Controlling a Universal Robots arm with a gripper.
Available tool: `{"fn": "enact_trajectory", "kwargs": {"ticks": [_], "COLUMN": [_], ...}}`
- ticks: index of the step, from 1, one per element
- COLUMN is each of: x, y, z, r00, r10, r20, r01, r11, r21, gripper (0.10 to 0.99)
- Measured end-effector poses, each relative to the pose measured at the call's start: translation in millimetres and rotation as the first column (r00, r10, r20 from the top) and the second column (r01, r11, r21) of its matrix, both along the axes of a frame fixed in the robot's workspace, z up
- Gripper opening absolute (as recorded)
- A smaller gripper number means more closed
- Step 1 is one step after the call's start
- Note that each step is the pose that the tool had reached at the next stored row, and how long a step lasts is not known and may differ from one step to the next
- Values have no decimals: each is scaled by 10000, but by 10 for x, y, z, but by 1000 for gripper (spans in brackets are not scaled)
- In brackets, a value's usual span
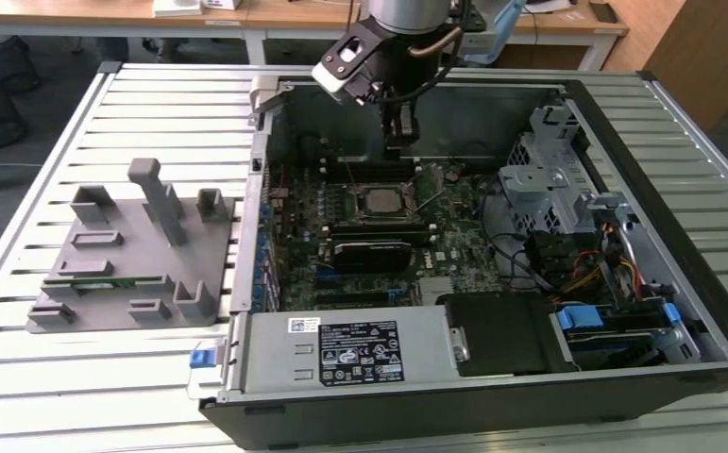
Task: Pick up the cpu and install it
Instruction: 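Close the cpu cover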
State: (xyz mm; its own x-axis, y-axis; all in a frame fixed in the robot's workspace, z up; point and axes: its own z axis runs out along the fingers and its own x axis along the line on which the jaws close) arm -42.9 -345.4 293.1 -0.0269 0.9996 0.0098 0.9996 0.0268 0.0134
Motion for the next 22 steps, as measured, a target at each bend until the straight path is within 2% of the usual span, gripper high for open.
{"fn": "enact_trajectory", "kwargs": {"ticks": [13, 22], "x": [127, 349], "y": [0, 1], "z": [-3, -6], "r00": [10000, 10000], "r10": [0, 0], "r20": [0, -5], "r01": [0, 0], "r11": [10000, 10000], "r21": [-1, 1], "gripper": [106, 106]}}
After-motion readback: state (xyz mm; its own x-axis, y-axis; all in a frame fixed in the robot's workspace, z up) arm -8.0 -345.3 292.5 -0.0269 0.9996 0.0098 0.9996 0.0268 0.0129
